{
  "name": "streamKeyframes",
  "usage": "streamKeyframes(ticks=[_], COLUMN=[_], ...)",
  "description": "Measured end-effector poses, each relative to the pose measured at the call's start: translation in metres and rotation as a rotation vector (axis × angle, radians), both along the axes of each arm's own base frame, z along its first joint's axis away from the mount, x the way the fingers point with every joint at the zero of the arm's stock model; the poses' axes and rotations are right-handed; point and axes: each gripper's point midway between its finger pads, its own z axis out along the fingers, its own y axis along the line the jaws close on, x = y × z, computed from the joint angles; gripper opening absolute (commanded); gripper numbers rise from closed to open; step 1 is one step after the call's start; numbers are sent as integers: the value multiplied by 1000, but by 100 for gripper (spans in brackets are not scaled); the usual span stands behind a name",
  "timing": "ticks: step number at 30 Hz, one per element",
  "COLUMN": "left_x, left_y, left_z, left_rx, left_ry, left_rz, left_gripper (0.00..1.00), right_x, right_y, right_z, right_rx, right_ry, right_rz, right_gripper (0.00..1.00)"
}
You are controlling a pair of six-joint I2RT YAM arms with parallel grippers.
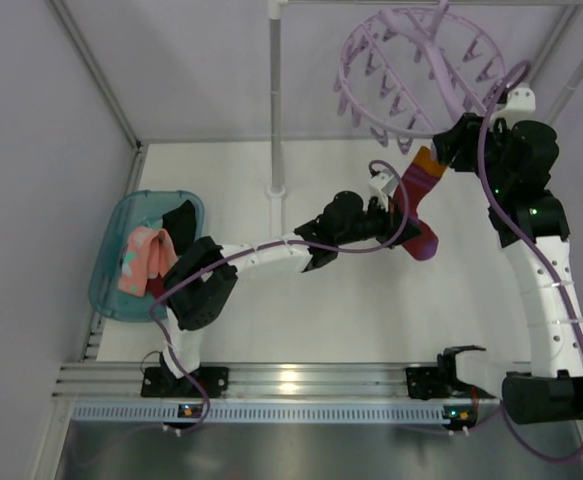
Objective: Remove the socks clipped to the hanger
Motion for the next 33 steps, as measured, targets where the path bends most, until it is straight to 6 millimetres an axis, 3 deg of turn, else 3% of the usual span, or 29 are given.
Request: streamKeyframes(ticks=[9, 22, 30, 33], left_x=[-5, -17, -22, -24], left_y=[2, 11, 14, 15], left_z=[6, 25, 23, 20], left_rx=[-10, -35, -30, -25], left_ry=[3, -13, -7, -3], left_rz=[-17, -46, -64, -73], left_gripper=[0, 0, 0, 0], right_x=[-3, -6, 1, 5], right_y=[12, 6, 11, 13], right_z=[-8, -5, -7, -9], right_rx=[-24, -90, -97, -102], right_ry=[-3, -32, -41, -39], right_rz=[36, 21, 46, 55], right_gripper=[46, 46, 47, 52])
